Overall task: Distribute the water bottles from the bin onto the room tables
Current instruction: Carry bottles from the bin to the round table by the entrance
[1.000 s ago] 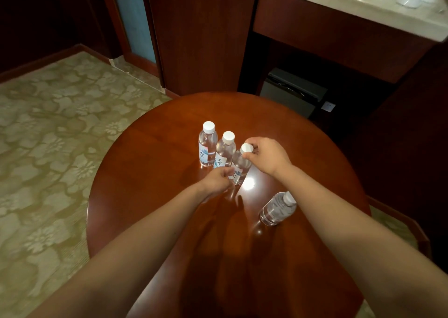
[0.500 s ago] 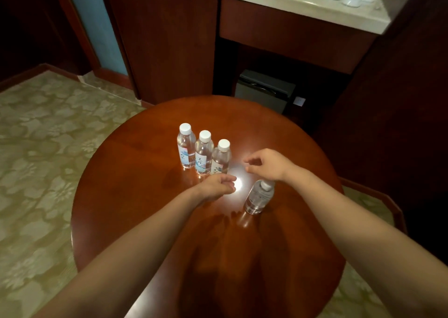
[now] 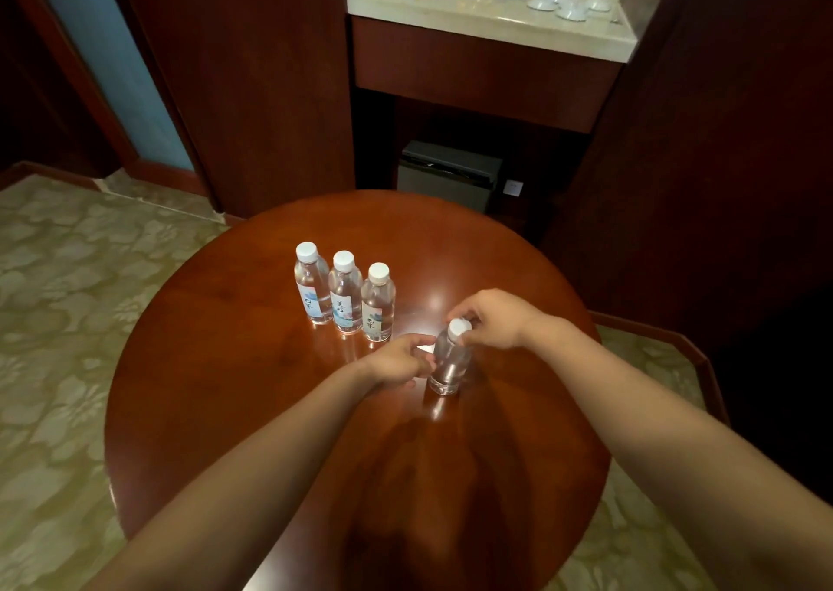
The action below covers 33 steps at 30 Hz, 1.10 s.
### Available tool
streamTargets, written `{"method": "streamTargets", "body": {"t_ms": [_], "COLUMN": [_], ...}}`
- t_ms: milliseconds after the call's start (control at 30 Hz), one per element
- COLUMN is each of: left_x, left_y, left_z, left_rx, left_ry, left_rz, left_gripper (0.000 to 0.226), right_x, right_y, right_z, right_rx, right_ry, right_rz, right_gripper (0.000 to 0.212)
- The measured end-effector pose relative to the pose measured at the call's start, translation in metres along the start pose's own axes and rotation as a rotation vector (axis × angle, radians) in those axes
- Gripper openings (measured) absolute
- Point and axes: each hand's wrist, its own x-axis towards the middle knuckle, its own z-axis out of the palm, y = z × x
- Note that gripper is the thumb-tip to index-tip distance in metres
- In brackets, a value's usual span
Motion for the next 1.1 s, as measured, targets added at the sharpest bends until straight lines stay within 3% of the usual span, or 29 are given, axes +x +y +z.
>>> {"method": "streamTargets", "body": {"t_ms": [33, 133, 200, 533, 633, 767, 1100], "left_x": [0.0, 0.0, 0.0, 0.0, -0.002, -0.005, 0.003], "left_y": [-0.001, -0.002, -0.003, -0.004, -0.004, -0.005, -0.009], "left_z": [-0.001, -0.002, -0.001, 0.004, 0.006, 0.008, -0.002], "left_rx": [-0.009, -0.02, -0.028, -0.021, -0.012, 0.019, -0.043], "left_ry": [0.002, -0.008, -0.011, -0.024, -0.018, -0.014, 0.027], "left_rz": [0.001, -0.003, -0.006, -0.003, -0.004, -0.013, -0.003], "left_gripper": [0.05, 0.049, 0.05, 0.057, 0.056, 0.057, 0.072], "right_x": [0.0, 0.002, 0.002, -0.009, -0.007, -0.008, 0.011], "right_y": [-0.001, -0.006, -0.008, -0.017, -0.015, -0.01, -0.016], "right_z": [0.0, 0.002, 0.005, 0.011, 0.011, 0.015, 0.023], "right_rx": [-0.039, -0.197, -0.225, -0.094, -0.04, 0.073, 0.126], "right_ry": [0.024, 0.096, 0.115, 0.089, 0.126, 0.035, 0.194], "right_rz": [0.026, 0.111, 0.132, 0.302, 0.278, 0.2, 0.155], "right_gripper": [0.027, 0.052, 0.058, 0.057, 0.054, 0.042, 0.016]}}
